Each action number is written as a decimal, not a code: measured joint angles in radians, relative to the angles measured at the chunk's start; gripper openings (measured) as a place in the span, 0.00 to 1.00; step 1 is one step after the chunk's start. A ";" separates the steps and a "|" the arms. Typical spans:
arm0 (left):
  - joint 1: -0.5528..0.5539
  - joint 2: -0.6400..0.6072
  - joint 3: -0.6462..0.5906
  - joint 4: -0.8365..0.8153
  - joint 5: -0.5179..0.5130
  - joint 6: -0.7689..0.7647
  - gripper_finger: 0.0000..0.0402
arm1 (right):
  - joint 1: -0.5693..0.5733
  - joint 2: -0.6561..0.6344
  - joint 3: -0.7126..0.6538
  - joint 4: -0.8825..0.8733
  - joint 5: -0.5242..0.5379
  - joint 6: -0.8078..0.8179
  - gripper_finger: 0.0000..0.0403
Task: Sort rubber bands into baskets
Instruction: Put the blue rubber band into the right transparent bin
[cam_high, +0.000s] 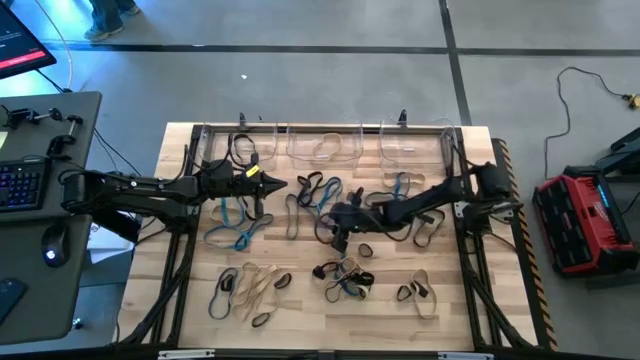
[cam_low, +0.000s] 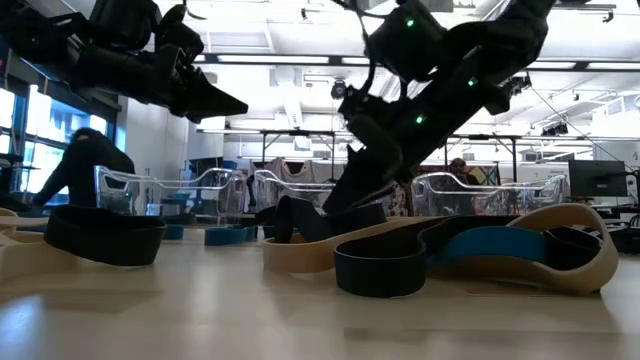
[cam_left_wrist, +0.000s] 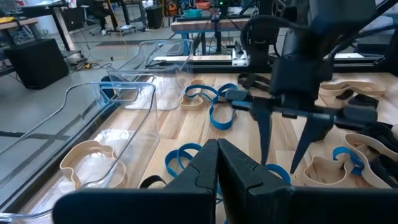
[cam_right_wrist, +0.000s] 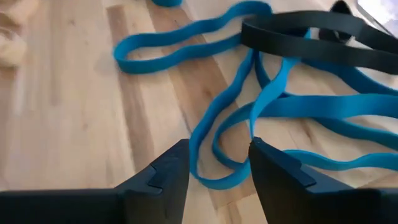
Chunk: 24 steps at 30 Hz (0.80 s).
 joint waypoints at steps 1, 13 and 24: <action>0.000 0.000 0.000 0.000 0.000 0.000 0.00 | 0.000 0.008 0.007 -0.010 0.008 0.000 0.41; 0.000 0.000 0.000 -0.008 0.000 0.000 0.00 | -0.009 0.023 0.032 -0.138 0.078 0.054 0.23; 0.000 0.000 0.000 -0.008 0.000 0.000 0.00 | -0.007 0.005 0.111 -0.247 0.047 -0.019 0.03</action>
